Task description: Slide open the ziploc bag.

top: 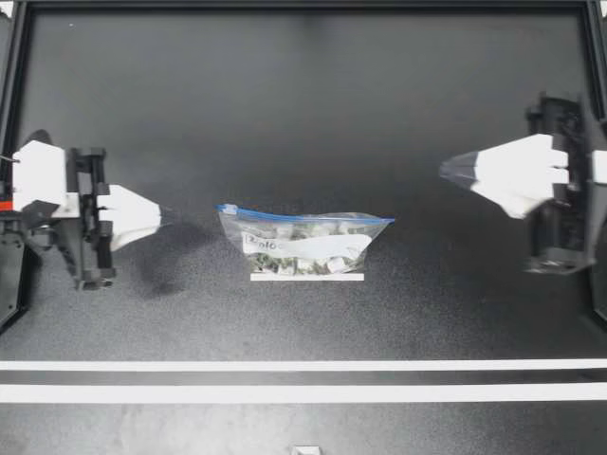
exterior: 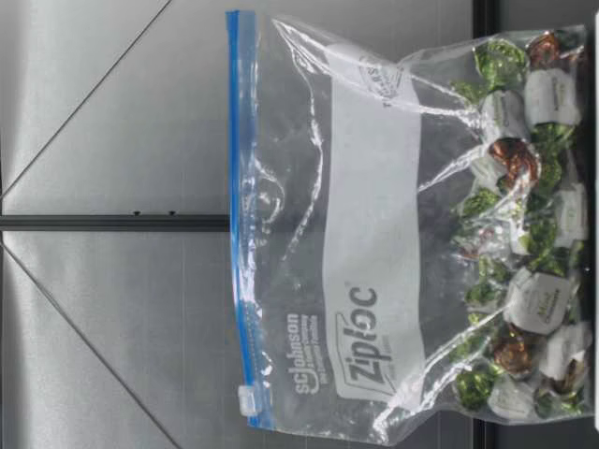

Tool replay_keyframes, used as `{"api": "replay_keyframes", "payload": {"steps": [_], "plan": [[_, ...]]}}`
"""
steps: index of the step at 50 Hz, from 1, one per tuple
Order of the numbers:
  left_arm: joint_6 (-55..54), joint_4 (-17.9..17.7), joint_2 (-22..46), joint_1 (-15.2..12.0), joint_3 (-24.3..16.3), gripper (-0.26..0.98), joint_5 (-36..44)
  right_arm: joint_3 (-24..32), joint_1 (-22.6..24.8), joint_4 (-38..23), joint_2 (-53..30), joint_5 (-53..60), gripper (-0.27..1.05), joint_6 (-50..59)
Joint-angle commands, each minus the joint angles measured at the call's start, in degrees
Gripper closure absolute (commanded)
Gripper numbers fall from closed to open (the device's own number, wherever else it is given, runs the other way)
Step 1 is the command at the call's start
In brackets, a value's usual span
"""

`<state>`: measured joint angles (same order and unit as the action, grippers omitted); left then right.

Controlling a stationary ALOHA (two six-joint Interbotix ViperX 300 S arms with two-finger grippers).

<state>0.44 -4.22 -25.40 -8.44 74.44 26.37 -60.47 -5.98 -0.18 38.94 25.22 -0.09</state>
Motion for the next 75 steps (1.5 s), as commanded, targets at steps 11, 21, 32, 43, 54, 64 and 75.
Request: {"api": "replay_keyframes", "payload": {"steps": [11,21,32,43,54,64,75], "plan": [[-1.1,-0.1,4.5,-0.1,-3.1,0.54,6.7,9.3,-1.2,0.0,-10.5,0.6,0.91,-0.4],[-2.9,0.1,8.5,0.8,-4.7,0.3,8.5,14.1,-1.8,-0.1,-17.6,0.6,0.75,-0.5],[-3.5,0.1,15.1,0.8,-6.9,0.3,13.3,20.0,-1.8,-0.4,-25.1,0.6,0.48,-0.5],[-4.4,0.3,16.3,0.8,-8.1,0.31,14.0,25.4,-1.8,-1.0,-32.0,-0.6,0.37,-0.5],[-4.5,0.7,16.3,1.4,-8.1,0.32,14.0,30.8,-1.3,-1.9,-38.3,-5.6,0.37,-0.5],[-4.6,0.6,16.4,1.7,-8.6,0.53,14.0,34.6,-0.4,-2.2,-43.1,-10.7,0.37,-0.4],[-4.7,0.5,16.4,1.7,-8.9,0.85,13.7,37.3,0.8,-2.2,-46.3,-15.9,0.3,-0.4]]}}
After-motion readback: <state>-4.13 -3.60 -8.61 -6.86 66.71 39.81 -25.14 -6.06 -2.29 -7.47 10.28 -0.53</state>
